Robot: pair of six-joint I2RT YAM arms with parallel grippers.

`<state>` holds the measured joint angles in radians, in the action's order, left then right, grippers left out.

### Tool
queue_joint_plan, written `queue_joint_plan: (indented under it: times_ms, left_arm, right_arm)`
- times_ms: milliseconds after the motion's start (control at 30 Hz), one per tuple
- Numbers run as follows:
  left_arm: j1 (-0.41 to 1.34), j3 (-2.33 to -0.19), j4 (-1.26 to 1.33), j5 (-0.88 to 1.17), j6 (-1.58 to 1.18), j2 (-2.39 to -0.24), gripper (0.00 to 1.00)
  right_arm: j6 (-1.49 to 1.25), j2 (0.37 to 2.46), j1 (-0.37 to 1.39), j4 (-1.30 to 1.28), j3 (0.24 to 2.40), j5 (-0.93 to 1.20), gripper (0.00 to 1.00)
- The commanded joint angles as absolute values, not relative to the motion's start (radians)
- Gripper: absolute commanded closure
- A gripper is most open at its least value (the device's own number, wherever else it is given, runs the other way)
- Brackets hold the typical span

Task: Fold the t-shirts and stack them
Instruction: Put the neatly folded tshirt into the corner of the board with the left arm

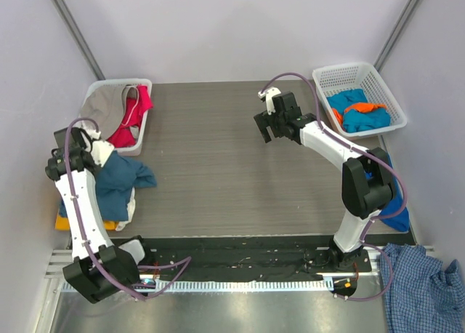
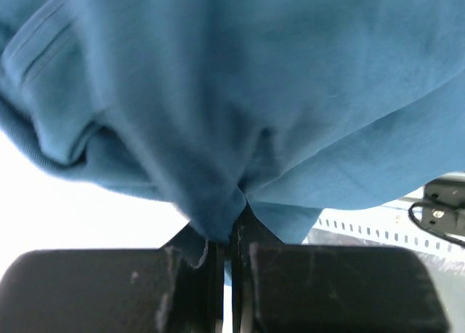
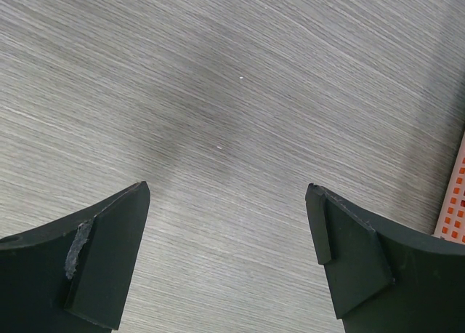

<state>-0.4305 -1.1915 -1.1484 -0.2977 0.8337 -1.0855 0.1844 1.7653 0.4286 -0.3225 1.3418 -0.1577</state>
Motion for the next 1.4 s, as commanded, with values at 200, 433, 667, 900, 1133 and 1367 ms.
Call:
queue_joint_plan:
  times_ms: [200,433,667,900,1133,1367]
  left_arm:
    - [-0.564,-0.964,-0.878,-0.397,1.020,-1.101,1.00]
    - [-0.627,-0.859,-0.597,-0.483,1.031,-1.227,1.00]
    - [-0.680,-0.943,-0.538,-0.448,0.951,-1.344,0.69]
    - [-0.684,-0.995,-0.597,-0.202,0.829,-1.241,0.32]
    - [-0.684,-1.097,-0.713,0.133,0.643,-1.077,0.06]
    - [-0.678,-1.187,-0.776,0.498,0.390,-1.057,0.01]
  right_arm:
    - [0.175,1.721,0.428,-0.318,1.344,-0.135,0.03]
    - [0.175,1.724,0.428,-0.322,1.347,-0.127,0.03]
    - [0.176,1.729,0.428,-0.330,1.347,-0.115,0.03]
    - [0.184,1.743,0.428,-0.341,1.354,-0.110,0.03]
    - [0.186,1.730,0.428,-0.342,1.356,-0.123,0.03]
    - [0.173,1.727,0.426,-0.341,1.371,-0.155,0.03]
